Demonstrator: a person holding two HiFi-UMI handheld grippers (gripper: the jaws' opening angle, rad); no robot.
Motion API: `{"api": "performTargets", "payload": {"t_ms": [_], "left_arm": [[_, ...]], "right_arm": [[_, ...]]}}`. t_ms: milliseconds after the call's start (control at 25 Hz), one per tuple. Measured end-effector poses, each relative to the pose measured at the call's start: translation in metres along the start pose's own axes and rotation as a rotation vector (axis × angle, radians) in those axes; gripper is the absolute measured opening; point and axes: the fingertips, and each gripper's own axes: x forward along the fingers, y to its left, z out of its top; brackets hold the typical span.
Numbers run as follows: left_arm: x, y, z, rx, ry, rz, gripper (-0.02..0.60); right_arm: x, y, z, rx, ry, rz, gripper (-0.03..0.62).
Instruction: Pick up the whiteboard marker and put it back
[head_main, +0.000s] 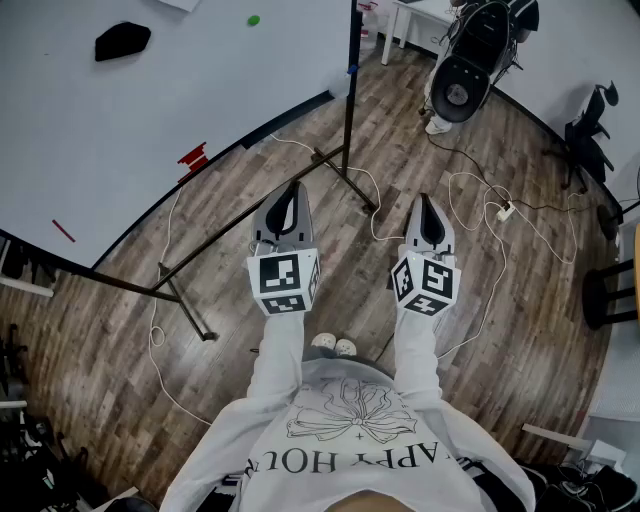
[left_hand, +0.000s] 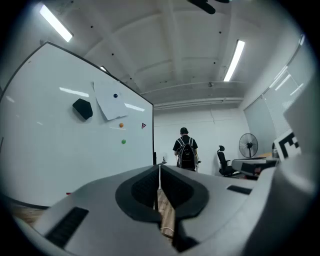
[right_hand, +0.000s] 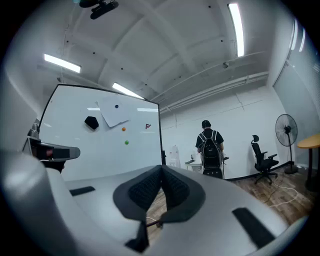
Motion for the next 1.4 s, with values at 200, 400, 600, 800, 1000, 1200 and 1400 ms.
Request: {"api": "performTargets", "payload": {"t_ms": [200,400,600,800,1000,1200,1400], "left_arm": [[0.000,0.001,0.000,-0.002,0.002,-0.003,0.006],[0.003,0.005,-0.003,-0.004,0.004,-0.008,0.006],[0.008,0.011,-0.003,-0.003,0.004,-0.018,0.006],[0.015,0.020,-0.008,-0.005,0.002,-0.029,0.006],[0.022,0.024,-0.013,-0.004,0.012,-0.049,0.006],[0.034,0.026,-0.022,-0.010,0.033,-0.061,0.008],[0.062,0.024,-0.032,-0.014,0.050,-0.064,0.008]], "right_arm": [[0.000,0.002,0.001,-0.005,0.003,-0.001,0.003],[0.003,0.006,-0.002,-0.009,0.007,-0.002,0.003],[0.008,0.009,-0.001,-0.016,0.003,-0.012,0.002],[0.016,0.014,-0.005,-0.013,-0.001,-0.027,0.002],[0.018,0.020,-0.011,-0.012,0.001,-0.035,0.003],[0.027,0.020,-0.019,-0.018,0.019,-0.038,0.003],[0.052,0.011,-0.028,-0.019,0.033,-0.036,0.003]]}}
